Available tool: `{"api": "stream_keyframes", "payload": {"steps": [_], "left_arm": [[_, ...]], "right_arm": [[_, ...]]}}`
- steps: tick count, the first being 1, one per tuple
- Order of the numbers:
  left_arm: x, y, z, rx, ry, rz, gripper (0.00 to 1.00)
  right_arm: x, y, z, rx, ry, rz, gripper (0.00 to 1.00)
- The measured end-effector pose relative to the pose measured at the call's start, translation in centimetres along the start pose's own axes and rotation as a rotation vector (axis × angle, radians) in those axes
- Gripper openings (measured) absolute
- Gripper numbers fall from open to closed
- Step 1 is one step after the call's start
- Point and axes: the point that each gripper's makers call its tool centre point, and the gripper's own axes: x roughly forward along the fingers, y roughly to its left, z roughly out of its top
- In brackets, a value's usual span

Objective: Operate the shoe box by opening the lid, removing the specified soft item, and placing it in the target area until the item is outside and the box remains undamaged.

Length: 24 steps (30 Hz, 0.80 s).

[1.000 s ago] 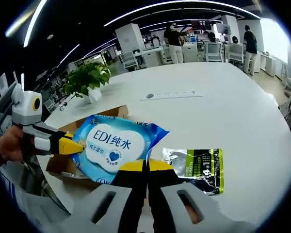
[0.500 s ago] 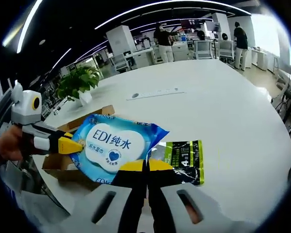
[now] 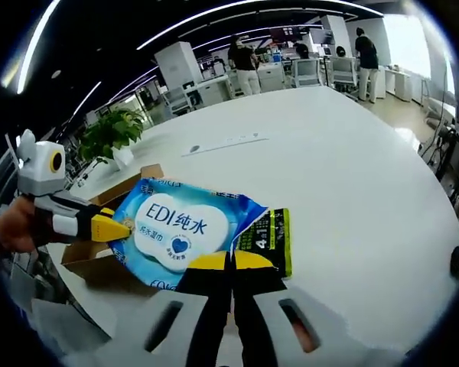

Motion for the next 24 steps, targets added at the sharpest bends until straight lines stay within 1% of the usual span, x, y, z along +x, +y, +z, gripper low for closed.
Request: {"api": "stream_keyframes", "payload": {"steps": [6,12,18,21,24], "left_arm": [[1.1,-0.5,-0.2,0.001,0.012,-0.001,0.05],[1.5,-0.6,0.0,-0.016,0.009,0.011,0.05],[1.9,-0.1,0.1,-0.041,0.002,0.034,0.05],[2.3,0.3,-0.1,-0.078,-0.005,0.052,0.05],[2.6,0.6,-0.2,-0.098,-0.006,0.063,0.05]], "right_arm": [[-0.1,-1.2,-0.3,0.007,0.01,-0.005,0.0],[0.4,-1.8,-0.1,0.004,0.019,0.002,0.0],[1.2,-2.0,0.2,-0.015,0.031,0.016,0.0],[1.8,-2.2,0.3,-0.014,0.039,0.023,0.0],[2.5,-2.3,0.4,-0.044,0.056,0.029,0.0]]}}
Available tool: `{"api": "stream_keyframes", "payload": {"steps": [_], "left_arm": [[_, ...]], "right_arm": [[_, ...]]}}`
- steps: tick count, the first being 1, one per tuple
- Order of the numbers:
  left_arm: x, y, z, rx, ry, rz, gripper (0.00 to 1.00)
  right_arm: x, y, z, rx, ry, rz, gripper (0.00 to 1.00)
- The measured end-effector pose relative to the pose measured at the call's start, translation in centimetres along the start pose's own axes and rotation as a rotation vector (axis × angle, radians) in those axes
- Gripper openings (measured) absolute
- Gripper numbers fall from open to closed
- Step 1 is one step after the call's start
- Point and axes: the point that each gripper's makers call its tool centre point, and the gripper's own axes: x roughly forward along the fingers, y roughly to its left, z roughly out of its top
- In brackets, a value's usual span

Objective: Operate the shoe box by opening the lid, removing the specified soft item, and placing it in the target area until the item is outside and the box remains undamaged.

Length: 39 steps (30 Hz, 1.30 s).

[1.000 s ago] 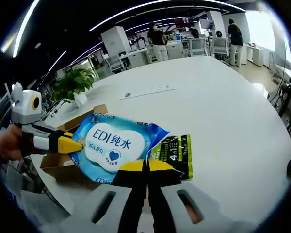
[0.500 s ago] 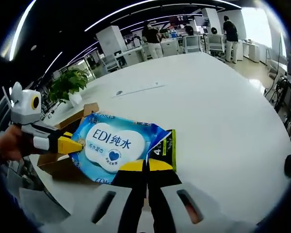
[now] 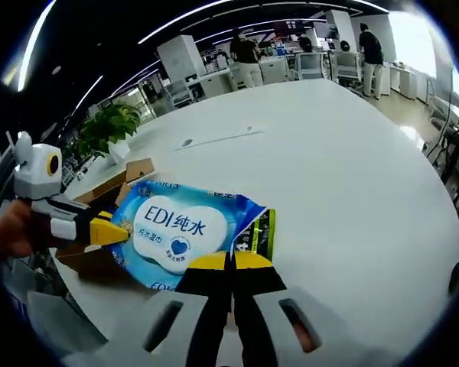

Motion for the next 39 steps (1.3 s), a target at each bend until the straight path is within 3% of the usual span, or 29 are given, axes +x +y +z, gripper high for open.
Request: {"api": "stream_keyframes", "payload": {"steps": [25,39], "left_arm": [[3.7,1.2,-0.5,-0.057,0.039,0.045,0.06],[5.1,2.1,-0.8,-0.018,0.096,0.068,0.08]], "right_arm": [[3.3,-2.5,-0.2,-0.045,0.071,0.001,0.0],[4.6,-3.0,-0.6,-0.085,0.103,0.009,0.0]]}}
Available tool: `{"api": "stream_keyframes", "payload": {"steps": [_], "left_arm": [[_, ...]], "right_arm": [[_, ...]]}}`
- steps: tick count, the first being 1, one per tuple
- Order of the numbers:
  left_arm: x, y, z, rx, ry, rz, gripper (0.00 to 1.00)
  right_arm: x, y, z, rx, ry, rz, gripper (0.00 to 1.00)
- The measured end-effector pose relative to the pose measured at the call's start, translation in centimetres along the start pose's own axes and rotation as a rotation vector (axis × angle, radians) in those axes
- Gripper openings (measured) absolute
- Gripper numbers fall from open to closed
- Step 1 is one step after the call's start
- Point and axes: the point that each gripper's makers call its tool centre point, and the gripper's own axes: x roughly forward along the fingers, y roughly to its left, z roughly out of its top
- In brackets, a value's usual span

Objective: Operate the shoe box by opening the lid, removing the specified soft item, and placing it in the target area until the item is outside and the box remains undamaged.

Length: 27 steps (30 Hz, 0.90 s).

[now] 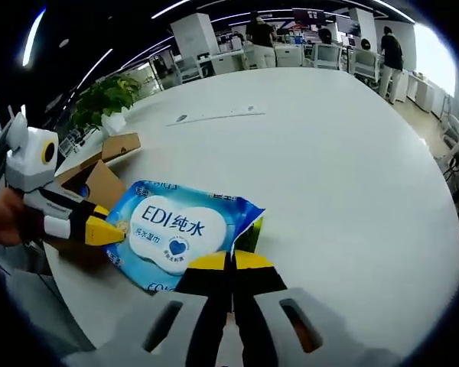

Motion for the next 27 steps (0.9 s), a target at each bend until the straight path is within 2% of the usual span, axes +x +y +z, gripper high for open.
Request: {"api": "stream_keyframes", "payload": {"steps": [6,13,21,24,27], "left_arm": [[0.4,0.2,-0.5,0.022,0.039,0.034,0.11],[0.6,0.4,-0.5,0.03,0.05,0.044,0.14],[0.6,0.3,-1.2,0.094,0.085,0.078,0.18],[0.5,0.3,-1.3,0.089,0.094,0.08,0.18],[0.2,1.0,-1.1,0.112,0.093,0.116,0.15]], "right_arm": [[0.4,-0.1,-0.1,0.001,0.008,-0.011,0.0],[0.5,-0.3,0.1,0.002,0.002,-0.014,0.0],[0.6,-0.3,-0.3,-0.026,0.006,-0.012,0.0],[0.6,-0.2,-0.3,-0.036,0.006,-0.015,0.0],[0.5,-0.5,-0.1,-0.029,-0.006,-0.03,0.0]]}}
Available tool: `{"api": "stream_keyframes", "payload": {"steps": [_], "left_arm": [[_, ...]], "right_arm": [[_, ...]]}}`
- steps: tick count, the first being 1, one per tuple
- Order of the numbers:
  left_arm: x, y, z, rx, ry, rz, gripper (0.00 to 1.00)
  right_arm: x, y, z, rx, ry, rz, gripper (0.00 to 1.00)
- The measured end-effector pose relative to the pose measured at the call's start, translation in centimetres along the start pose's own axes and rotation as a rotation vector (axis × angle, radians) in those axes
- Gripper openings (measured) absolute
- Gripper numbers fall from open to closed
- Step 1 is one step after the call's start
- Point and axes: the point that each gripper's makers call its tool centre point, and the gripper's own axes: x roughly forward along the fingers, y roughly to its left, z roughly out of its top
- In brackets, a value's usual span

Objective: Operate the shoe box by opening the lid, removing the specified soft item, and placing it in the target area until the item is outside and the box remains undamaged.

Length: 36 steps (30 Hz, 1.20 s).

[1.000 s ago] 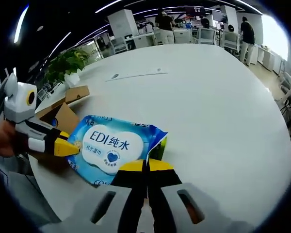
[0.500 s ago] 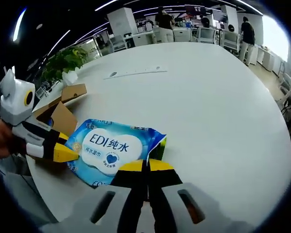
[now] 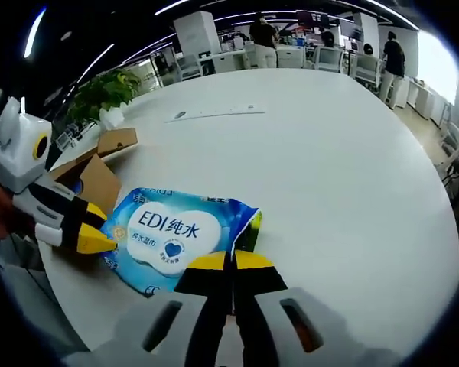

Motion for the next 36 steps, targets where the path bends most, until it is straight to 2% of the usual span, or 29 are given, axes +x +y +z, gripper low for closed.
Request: {"api": "stream_keyframes", "payload": {"steps": [19,23,27,36], "left_arm": [[-1.8,-0.1,0.2,0.015,-0.03,-0.026,0.21],[-2.5,-0.1,0.5,-0.002,-0.048,-0.033,0.22],[-3.4,-0.3,1.0,-0.032,-0.079,-0.048,0.23],[-5.8,0.1,1.7,-0.042,-0.136,-0.041,0.24]], "right_arm": [[-0.7,-0.3,0.2,0.036,0.009,-0.025,0.04],[-1.1,-0.5,0.3,0.03,0.011,-0.031,0.06],[-1.7,-0.4,0.5,0.027,0.009,-0.036,0.12],[-2.7,0.1,1.4,0.008,-0.013,-0.049,0.13]]}}
